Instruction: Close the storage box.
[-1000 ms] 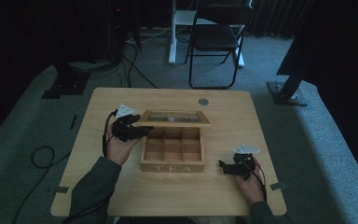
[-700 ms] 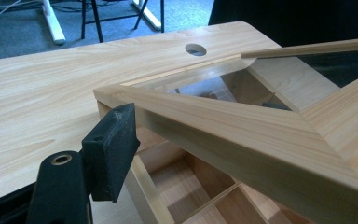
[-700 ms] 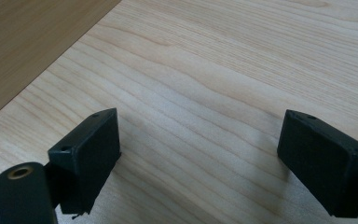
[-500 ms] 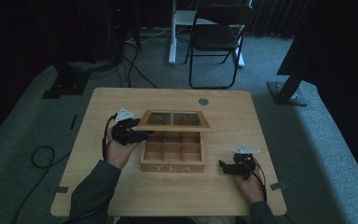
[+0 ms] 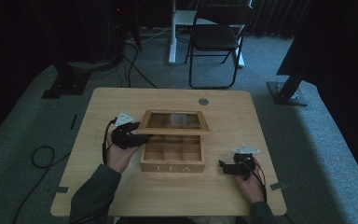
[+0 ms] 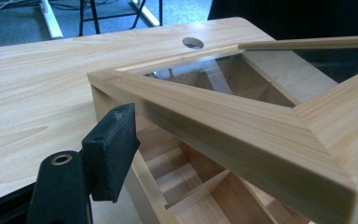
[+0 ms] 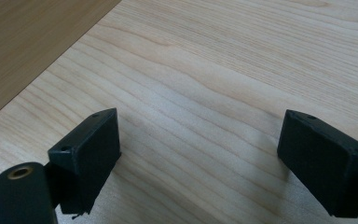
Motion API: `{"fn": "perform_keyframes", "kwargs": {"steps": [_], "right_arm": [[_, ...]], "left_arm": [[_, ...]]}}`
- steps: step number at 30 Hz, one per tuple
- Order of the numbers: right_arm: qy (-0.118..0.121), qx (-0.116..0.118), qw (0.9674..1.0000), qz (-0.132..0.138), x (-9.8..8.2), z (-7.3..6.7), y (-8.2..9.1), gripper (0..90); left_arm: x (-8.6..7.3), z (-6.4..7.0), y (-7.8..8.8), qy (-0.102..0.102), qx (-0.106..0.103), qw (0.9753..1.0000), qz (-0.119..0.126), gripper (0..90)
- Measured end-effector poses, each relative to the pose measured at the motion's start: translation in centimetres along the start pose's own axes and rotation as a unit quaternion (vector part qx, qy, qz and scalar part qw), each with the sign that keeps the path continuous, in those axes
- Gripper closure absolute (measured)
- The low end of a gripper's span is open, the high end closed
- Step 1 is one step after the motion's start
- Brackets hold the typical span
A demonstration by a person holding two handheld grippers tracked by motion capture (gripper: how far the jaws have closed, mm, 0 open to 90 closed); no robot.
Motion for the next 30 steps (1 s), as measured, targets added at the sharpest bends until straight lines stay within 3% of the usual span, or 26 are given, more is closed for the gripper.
{"fn": "perform_keyframes", "kwargs": {"steps": [14, 30], "right_arm": [[-0.001, -0.001, 1.0, 0.0, 0.0, 0.0, 0.0, 12.6], [-0.001, -0.001, 1.0, 0.0, 0.0, 0.0, 0.0, 12.6]], "left_arm": [[-0.6, 0.7, 0.8, -0.011, -0.017, 0.9998, 0.007, 29.3], [-2.6, 1.2, 0.9, -0.004, -0.021, 0.9997, -0.006, 29.4]]}}
Point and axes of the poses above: each handheld gripper's, and its own axes: y roughly backward along the jaws, x roughly out of its top, z roughly to its right, the point moved 10 cm from there along -y, roughly forward along the jaws
